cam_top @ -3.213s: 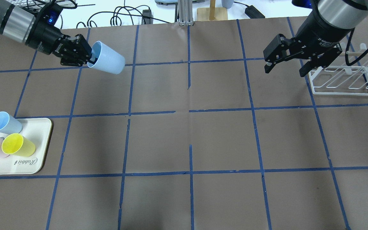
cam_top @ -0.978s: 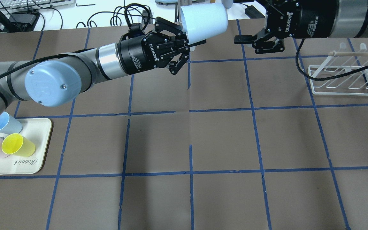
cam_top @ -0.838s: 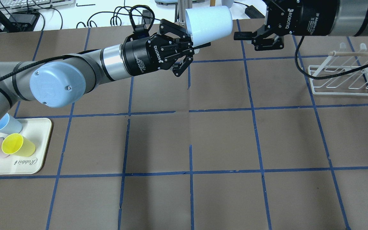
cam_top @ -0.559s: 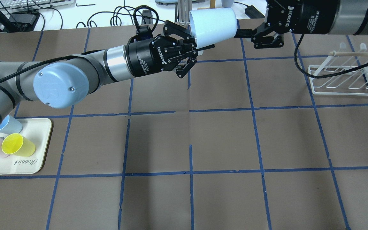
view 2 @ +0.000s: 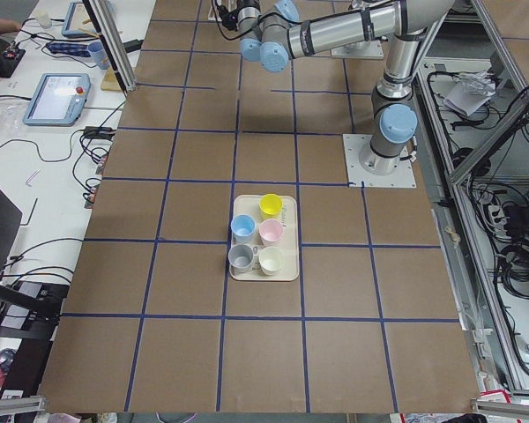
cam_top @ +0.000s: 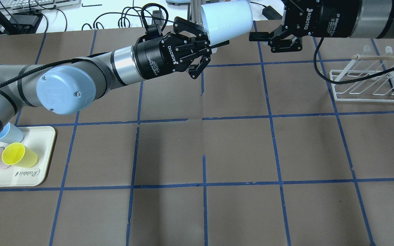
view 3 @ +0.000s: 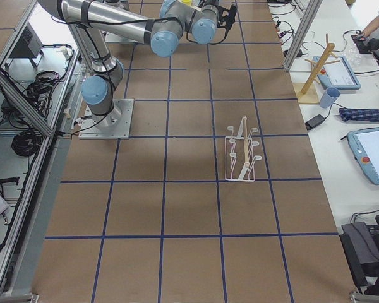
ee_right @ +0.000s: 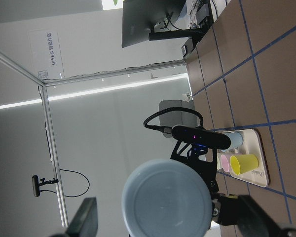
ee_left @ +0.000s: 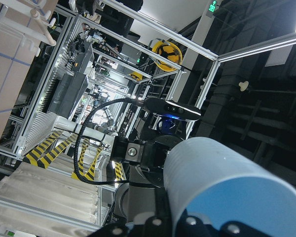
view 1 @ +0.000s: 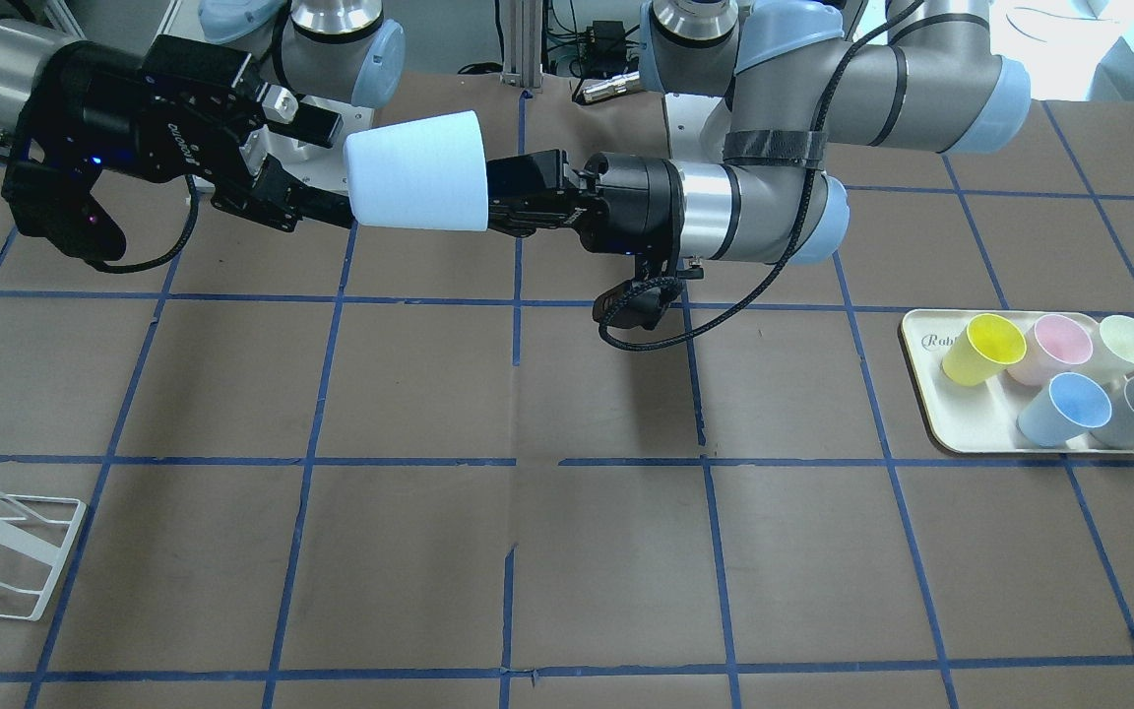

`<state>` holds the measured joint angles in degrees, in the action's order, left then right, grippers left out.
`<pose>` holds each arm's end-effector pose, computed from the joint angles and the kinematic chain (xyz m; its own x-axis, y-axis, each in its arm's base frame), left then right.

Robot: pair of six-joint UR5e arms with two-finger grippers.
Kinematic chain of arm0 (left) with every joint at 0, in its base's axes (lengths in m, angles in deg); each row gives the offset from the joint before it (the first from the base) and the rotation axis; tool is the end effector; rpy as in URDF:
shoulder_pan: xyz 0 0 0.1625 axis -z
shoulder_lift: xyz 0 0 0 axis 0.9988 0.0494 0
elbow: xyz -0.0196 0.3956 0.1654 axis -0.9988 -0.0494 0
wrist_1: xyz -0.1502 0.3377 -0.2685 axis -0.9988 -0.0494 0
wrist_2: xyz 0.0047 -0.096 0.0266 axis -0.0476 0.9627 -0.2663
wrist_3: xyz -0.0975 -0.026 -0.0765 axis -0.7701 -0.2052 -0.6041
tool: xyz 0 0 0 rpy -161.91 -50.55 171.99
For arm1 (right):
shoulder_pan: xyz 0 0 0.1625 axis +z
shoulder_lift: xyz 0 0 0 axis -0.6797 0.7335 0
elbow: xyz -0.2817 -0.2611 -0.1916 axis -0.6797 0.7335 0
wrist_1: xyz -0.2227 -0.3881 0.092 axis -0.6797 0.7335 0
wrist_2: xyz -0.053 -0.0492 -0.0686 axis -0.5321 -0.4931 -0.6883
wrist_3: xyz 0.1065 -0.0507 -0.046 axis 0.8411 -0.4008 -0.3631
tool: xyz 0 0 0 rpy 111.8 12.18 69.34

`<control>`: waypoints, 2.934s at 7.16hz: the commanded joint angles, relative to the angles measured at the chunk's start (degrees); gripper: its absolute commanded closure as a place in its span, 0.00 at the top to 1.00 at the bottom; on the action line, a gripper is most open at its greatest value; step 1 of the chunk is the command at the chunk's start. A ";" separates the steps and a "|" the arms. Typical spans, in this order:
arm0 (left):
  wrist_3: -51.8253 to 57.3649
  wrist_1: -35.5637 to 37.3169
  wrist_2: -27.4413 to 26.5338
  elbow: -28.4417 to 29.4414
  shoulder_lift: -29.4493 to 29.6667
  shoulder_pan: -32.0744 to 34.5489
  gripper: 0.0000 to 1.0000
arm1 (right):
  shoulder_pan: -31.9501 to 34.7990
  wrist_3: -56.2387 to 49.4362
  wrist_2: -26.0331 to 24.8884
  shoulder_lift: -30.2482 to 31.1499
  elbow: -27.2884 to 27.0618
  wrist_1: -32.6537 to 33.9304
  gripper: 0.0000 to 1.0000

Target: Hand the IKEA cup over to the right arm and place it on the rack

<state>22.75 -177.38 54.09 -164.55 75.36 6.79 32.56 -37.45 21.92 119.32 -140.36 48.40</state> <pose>-0.2937 -0.5427 0.3822 0.2239 -0.4052 0.8864 -0.0169 0.9077 0.4192 0.1238 -0.5505 0.4788 -0.1008 0.1669 -0.9808 0.2304 0.9630 0.1402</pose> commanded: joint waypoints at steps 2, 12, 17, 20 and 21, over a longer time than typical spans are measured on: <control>0.02 -0.01 0.18 -0.28 -0.03 0.09 0.00 | 0.29 0.15 -0.41 0.01 -0.17 -0.05 1.00; -0.07 -0.01 0.45 -0.19 -0.21 0.00 0.00 | 2.75 0.41 0.11 -0.08 0.53 0.40 0.55; -7.15 0.08 -0.17 -0.02 -1.61 -1.22 1.00 | 1.96 0.42 0.03 -0.08 0.80 1.45 0.37; -7.80 -0.10 -11.07 0.24 -1.79 -7.96 1.00 | -0.41 1.30 -3.29 -0.08 1.93 2.94 0.29; -10.15 0.25 -22.99 1.12 -2.75 -12.26 1.00 | -0.41 1.30 -8.53 -0.17 3.24 4.16 0.29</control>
<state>14.52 -177.38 42.31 -164.25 73.40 -1.06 32.48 -36.28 18.00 119.21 -138.36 51.54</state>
